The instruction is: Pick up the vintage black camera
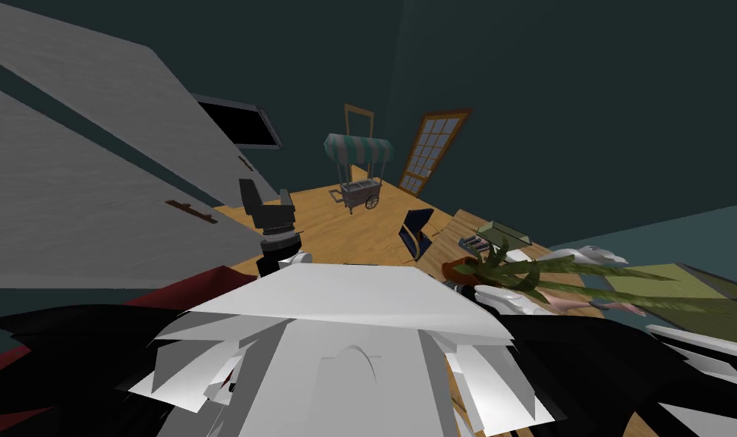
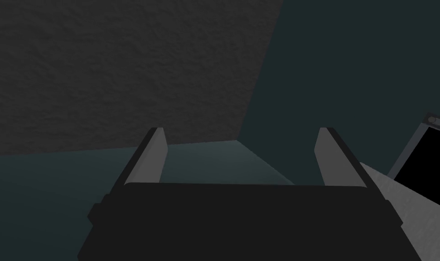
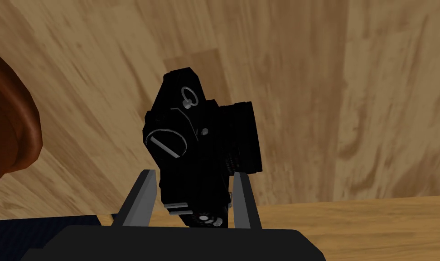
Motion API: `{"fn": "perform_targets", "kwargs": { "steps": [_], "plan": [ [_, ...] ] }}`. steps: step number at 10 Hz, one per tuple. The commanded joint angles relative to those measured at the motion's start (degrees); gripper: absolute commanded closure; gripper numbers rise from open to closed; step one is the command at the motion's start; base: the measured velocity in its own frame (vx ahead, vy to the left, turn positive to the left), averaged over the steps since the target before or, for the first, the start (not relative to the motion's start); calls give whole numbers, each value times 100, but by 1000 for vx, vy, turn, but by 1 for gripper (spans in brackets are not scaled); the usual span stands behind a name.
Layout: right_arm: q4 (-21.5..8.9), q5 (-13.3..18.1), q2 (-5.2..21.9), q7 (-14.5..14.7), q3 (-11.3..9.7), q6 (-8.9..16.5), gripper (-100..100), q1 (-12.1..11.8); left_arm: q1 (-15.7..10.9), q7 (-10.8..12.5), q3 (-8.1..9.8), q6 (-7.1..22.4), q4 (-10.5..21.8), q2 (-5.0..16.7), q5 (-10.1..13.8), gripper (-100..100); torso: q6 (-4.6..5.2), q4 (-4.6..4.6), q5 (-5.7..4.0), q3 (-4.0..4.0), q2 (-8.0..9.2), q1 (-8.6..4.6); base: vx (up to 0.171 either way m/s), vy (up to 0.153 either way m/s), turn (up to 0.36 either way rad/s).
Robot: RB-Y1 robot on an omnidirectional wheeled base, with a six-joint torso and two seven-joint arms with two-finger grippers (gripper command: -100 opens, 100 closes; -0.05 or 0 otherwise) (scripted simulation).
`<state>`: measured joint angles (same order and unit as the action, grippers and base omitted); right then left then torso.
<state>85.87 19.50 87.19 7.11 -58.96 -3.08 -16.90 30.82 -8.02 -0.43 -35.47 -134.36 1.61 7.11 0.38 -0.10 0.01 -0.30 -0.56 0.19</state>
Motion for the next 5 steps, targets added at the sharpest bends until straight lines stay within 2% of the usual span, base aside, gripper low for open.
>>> {"fn": "perform_targets", "kwargs": {
  "steps": [1, 2, 3, 4, 5],
  "plan": [
    [-255, 103, -53, 71, 27, -286, 100, 82, 0, 0, 0, 0, 0, 0, 0, 0, 0, 0, 0, 0, 0, 0, 166, 85, -139],
    [-431, 290, -123, 193, 151, -451, 100, 147, -2, 0, -1, 0, 0, 0, 0, 0, -24, 2, -1, -3, -5, 2, 126, 70, -192],
    [-574, 290, -123, 193, 151, -637, 100, 147, -2, 0, -1, 0, 0, 0, 0, 0, -21, 4, -6, 0, -1, -5, 88, 58, -134],
    [-789, 476, -193, 315, 275, -802, 100, 211, -3, 0, -1, 0, 0, 0, 0, 0, -25, 6, -7, 6, 10, -13, 107, 52, -290],
    [-894, 476, -193, 315, 275, -951, 100, 211, -2, 0, 0, 0, 0, 0, 0, 0, -16, 5, -7, 6, 10, -17, 89, 50, -171]
  ]
}}
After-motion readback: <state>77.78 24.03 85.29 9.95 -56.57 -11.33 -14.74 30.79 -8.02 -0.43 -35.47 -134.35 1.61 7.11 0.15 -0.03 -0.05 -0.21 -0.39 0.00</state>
